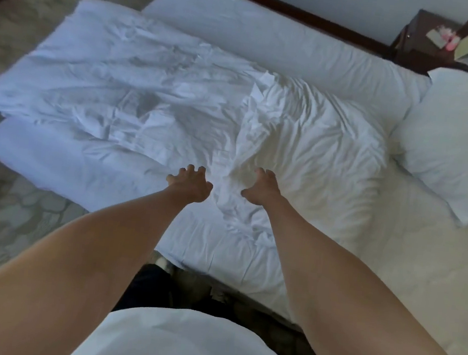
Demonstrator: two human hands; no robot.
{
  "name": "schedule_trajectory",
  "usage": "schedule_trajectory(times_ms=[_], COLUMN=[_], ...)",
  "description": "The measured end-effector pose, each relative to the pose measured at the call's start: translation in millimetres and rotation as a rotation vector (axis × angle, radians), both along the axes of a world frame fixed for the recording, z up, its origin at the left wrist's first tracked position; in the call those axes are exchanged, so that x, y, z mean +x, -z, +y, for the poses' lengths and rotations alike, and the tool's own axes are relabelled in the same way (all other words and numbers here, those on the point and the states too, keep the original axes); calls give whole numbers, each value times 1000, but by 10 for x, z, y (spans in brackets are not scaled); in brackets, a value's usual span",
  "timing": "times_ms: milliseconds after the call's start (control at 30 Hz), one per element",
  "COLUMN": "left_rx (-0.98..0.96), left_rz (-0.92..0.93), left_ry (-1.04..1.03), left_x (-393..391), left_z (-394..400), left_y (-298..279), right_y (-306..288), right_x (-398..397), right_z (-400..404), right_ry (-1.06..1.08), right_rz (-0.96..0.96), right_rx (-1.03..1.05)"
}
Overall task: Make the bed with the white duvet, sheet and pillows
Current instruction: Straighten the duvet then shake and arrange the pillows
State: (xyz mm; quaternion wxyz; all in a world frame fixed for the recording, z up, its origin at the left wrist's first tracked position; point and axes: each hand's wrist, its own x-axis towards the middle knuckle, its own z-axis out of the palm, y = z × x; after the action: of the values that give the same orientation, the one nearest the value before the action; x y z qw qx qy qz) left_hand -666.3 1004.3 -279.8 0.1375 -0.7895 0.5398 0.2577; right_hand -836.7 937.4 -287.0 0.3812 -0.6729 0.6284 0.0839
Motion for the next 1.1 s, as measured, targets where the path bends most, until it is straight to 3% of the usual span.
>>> schedule_trajectory(times_ms=[233, 467, 867, 1000, 1100], left_rx=[-53, -116, -114, -110, -113], left_rz=[154, 199, 317, 342, 360], left_ry=[-109, -67, -97, -153, -305], left_x=[805, 1941, 3555, 3908, 4296], left_z=[-66, -204, -328, -478, -534], left_y=[-136, -326, -176, -74, 90], right_y=[-188, -446, -332, -333, -222], right_x=[679, 1889, 3750, 4115, 4581], right_z=[8, -57, -110, -451, -644], right_ry=[-53, -26, -51, -93, -163], right_rz=[122, 164, 225, 278, 281], right_rx=[-4, -78, -35, -23, -48])
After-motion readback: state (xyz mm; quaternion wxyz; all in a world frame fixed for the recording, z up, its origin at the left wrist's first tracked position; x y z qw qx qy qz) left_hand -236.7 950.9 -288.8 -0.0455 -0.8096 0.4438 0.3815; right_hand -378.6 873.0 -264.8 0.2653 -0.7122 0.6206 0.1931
